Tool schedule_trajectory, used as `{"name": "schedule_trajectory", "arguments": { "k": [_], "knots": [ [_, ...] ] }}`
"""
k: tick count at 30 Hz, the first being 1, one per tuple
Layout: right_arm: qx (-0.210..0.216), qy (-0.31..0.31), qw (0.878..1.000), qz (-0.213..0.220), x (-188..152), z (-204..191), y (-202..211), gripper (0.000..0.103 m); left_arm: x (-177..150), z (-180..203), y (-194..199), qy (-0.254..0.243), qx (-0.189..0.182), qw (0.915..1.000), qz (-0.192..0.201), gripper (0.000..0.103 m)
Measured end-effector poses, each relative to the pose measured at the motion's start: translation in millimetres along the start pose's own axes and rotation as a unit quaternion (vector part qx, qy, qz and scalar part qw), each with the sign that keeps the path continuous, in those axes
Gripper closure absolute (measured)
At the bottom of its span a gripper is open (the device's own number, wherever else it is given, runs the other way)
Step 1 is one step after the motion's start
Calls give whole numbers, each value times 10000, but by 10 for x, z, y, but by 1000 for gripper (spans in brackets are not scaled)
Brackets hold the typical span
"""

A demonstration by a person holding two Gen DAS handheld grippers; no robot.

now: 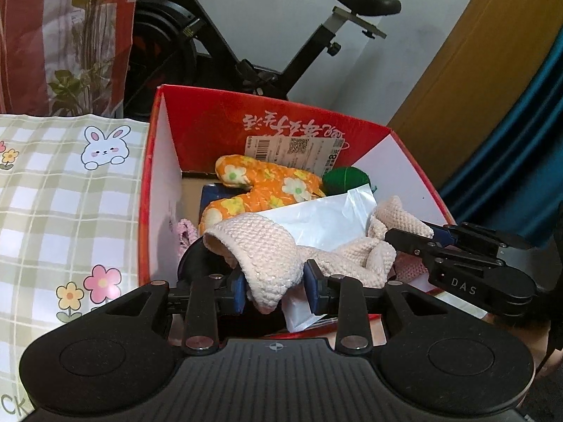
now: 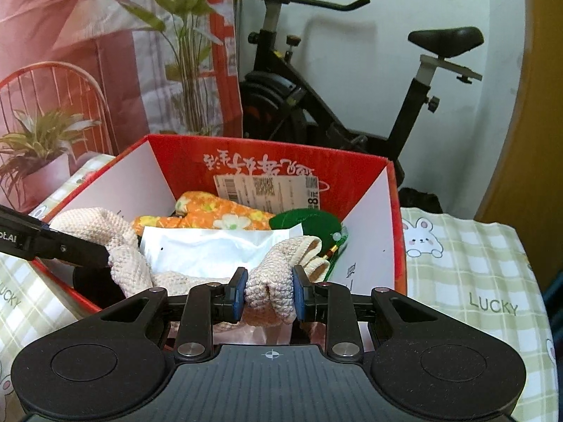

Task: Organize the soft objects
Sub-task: 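Open both grippers to drop the beige cloth into the box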

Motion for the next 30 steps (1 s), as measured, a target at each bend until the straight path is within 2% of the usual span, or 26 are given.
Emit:
{"name": "schedule_trajectory", "arguments": {
  "k": [3, 6, 7, 11, 13, 15, 17, 19, 26, 30],
  "knots": [
    [20, -82, 10000, -23, -18, 12, -25, 78, -4, 36, -13, -72, 50, 10000, -9, 68],
    [-9, -124, 9999, -24, -46, 41, -36, 77, -4, 60, -19, -129, 84, 9999, 14, 61],
    [-20, -144, 9999, -2, -44, 50, -28, 76, -4, 60, -18, -135, 82, 9999, 22, 55],
    [-168, -108, 9998, 87, -30, 63, 21, 65, 4, 81, 16, -175, 40, 9998, 82, 43],
    [-275, -73, 9994, 182, -21, 62, 73, 62, 12, 116, 40, -264, 87, 9995, 140, 26],
    [-291, -57, 9991, 311, -2, 56, 140, 56, 25, 160, 94, -354, 80, 9990, 262, 20],
    [-287, -42, 9987, 420, 11, 40, 211, 42, 37, 202, 151, -397, 32, 9986, 360, 15],
    [-272, -33, 9985, 478, 31, 24, 273, 37, 45, 244, 214, -442, 61, 9979, 466, 8],
    [-249, -117, 9971, 714, 61, -35, 500, 5, 3, 377, 449, -738, 275, 9935, 827, 2],
    [-251, -213, 9962, 809, 47, -63, 619, 1, -58, 394, 582, -833, 457, 9908, 967, 0]
  ]
}}
Point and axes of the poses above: each gripper's, at about its wrist camera, not at the fingertips, and y roughly against the way its jaws point, z to its right, x to its top, the point moved 5 cm from there along -y, roughly the way its jaws point, and after that the axes turned 6 degrees about y, right-handed, at the moved point
